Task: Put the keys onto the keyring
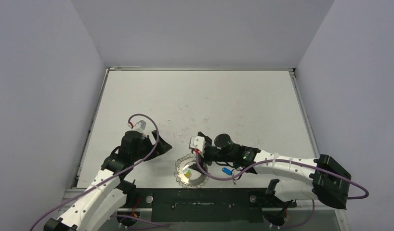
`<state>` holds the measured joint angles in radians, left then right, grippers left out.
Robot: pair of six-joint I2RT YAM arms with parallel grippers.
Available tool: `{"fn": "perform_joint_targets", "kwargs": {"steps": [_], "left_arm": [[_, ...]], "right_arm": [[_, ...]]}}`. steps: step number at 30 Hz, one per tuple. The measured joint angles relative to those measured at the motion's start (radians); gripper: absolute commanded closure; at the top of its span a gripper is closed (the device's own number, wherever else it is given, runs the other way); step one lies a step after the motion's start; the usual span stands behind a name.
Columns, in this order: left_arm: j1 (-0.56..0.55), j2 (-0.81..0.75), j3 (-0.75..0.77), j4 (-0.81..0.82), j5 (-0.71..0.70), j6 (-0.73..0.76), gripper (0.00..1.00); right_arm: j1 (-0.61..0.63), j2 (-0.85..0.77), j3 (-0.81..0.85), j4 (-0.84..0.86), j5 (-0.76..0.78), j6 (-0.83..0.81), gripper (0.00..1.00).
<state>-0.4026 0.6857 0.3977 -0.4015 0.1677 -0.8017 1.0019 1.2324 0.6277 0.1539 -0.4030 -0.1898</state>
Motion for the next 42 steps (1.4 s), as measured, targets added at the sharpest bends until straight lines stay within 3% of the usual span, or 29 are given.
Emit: {"fn": "perform_joint_targets", "kwargs": {"steps": [3,8,16,19,27,34,40,42], "left_arm": [[0.002,-0.054,0.0,-0.012,-0.012,-0.007,0.18],[0.005,-0.13,0.02,-0.047,-0.052,-0.001,0.19],[0.005,-0.208,0.139,-0.117,-0.137,0.094,0.18],[0.005,-0.2,0.168,-0.13,-0.153,0.116,0.18],[0.005,-0.123,0.198,-0.214,-0.169,0.159,0.18],[0.005,-0.093,0.292,-0.279,-0.199,0.275,0.18],[0.005,-0.077,0.294,-0.303,-0.205,0.319,0.18],[0.005,-0.077,0.294,-0.306,-0.206,0.325,0.18]], "right_arm": [[0.084,-0.031,-0.04,0.013,0.069,-0.092,0.0],[0.09,-0.03,-0.045,0.034,0.142,-0.171,0.0],[0.005,0.119,0.056,0.016,0.112,-0.113,0.0],[0.041,0.133,0.058,0.018,0.111,-0.124,0.0],[0.177,0.134,0.023,0.08,0.099,-0.177,0.27],[0.291,0.181,0.018,0.139,0.111,-0.224,0.42],[0.389,0.259,0.043,0.08,0.13,-0.325,0.5],[0.406,0.27,0.051,0.057,0.137,-0.351,0.58]]}}
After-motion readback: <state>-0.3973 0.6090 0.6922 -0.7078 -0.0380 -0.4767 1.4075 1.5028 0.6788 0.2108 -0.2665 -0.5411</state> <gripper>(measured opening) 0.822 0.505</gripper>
